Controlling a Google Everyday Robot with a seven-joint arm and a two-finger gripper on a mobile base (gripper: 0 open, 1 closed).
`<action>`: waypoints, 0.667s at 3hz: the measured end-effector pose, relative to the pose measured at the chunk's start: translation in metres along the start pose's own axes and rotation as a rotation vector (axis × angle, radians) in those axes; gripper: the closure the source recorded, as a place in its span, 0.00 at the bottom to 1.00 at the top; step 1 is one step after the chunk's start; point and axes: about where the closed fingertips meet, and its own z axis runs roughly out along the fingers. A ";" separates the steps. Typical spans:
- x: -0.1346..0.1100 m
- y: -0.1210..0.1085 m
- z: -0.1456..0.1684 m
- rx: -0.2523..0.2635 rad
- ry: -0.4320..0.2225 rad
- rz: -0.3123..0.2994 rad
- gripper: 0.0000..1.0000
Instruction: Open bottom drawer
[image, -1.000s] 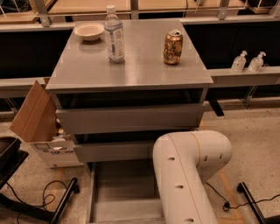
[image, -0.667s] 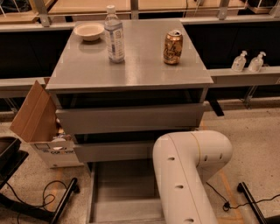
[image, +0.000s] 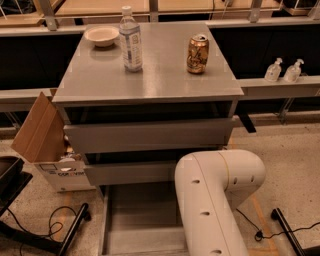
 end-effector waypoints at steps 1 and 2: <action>0.000 0.001 0.001 -0.002 0.000 0.000 0.65; 0.000 0.003 0.002 -0.004 0.000 0.000 0.88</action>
Offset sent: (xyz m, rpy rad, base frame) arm -0.0010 0.0004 -0.0008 0.0003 0.0019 0.0005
